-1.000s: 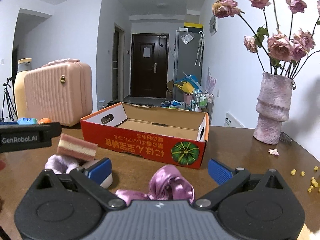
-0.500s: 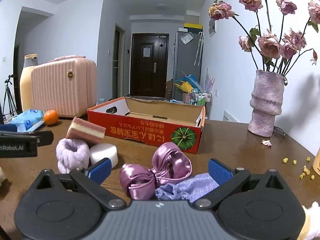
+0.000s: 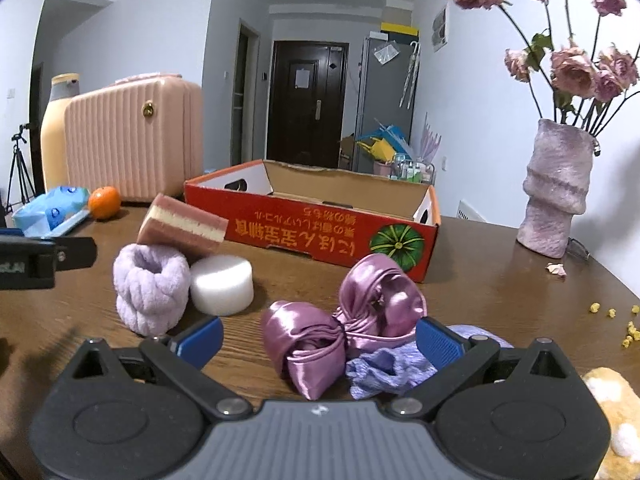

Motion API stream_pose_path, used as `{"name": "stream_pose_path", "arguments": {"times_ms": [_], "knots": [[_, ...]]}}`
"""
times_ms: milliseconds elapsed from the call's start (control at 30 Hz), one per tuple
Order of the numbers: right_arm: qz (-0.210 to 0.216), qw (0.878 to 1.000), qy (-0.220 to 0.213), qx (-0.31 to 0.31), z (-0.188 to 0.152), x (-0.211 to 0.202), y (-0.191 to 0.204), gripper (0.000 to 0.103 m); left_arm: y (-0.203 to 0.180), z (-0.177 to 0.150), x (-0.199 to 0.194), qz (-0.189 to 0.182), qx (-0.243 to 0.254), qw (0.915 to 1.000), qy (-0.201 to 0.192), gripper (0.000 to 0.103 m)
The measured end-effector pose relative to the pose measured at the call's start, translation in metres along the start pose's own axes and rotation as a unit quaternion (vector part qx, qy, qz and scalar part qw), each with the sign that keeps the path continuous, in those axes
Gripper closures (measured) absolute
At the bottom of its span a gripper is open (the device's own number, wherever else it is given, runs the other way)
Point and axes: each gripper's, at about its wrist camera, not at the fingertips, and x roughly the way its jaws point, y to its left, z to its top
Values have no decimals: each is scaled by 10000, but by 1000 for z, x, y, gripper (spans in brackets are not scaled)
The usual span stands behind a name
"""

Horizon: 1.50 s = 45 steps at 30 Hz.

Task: Organize soft objects
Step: 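Close the right tool on the pink satin scrunchie while the left tool approaches the lavender headband, then close the left tool on the lavender fuzzy headband while the right tool lifts the scrunchie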

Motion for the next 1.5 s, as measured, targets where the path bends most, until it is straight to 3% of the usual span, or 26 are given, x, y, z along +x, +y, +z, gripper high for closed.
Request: {"name": "stream_pose_path", "arguments": {"times_ms": [400, 633, 900, 1167, 1500], "knots": [[-259, 9979, 473, 349, 10, 50, 0, 9, 11, -1, 9, 45, -86, 9998, 155, 0], [-340, 9958, 806, 268, 7, 67, 4, 29, 12, -2, 12, 49, -96, 9997, 218, 0], [-223, 9939, 902, 593, 2, 66, -9, 42, 12, -2, 13, 38, -103, 9997, 233, 0], [-114, 9946, 684, 775, 1, 59, -18, 55, 11, -5, 18, 59, -99, 9994, 336, 0], [-35, 9938, -237, 1081, 5, 18, -32, 58, 10, -9, 24, -34, -93, 9988, 477, 0]]}}
